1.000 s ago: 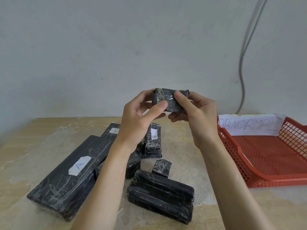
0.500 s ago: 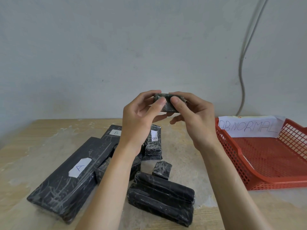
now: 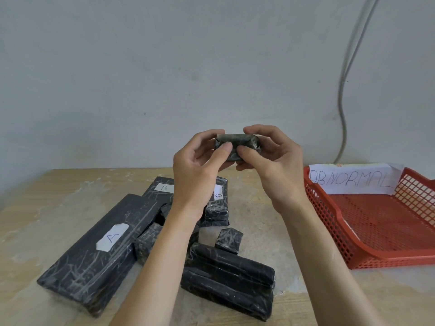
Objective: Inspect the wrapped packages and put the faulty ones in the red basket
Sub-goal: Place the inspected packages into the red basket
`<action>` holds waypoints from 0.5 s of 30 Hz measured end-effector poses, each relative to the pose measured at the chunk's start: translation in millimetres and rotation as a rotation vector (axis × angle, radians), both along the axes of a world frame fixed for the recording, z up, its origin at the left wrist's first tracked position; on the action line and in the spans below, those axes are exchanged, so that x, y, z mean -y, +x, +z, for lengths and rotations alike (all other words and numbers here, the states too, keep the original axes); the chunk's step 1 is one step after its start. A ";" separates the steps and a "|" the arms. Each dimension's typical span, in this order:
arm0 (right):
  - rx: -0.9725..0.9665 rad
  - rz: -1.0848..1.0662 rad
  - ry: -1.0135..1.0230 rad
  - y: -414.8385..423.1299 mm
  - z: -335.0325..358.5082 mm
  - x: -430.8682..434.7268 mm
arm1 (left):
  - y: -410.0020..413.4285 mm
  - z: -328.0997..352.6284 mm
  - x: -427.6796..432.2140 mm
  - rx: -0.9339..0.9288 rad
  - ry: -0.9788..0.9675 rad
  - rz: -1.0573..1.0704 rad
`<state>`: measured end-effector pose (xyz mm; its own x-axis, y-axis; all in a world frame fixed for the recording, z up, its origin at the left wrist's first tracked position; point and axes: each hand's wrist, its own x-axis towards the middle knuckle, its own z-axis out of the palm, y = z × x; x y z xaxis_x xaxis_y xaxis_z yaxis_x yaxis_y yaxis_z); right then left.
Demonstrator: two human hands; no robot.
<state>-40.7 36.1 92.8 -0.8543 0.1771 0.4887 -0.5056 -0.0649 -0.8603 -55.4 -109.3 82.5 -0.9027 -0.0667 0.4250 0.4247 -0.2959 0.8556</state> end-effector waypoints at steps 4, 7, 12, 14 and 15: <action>0.035 0.072 0.009 1.0 2.5 -5.8 | 0.5 0.4 0.1 0.000 0.005 0.030; 0.037 0.062 0.003 0.0 0.8 -4.1 | -0.3 0.0 0.2 -0.009 -0.029 0.082; 0.014 0.006 0.006 -0.2 -1.2 -2.0 | 0.8 3.1 0.5 0.023 -0.026 0.005; 0.027 0.017 0.027 -0.1 0.2 -4.6 | 0.7 3.9 2.7 0.028 -0.010 -0.035; 0.033 0.029 0.040 0.1 1.3 -5.3 | 0.6 4.2 3.8 0.027 -0.009 -0.026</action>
<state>-40.6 41.3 94.1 -0.8744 0.1328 0.4666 -0.4756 -0.0447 -0.8785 -54.8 -113.1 86.7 -0.9152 -0.0389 0.4012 0.3938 -0.2985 0.8694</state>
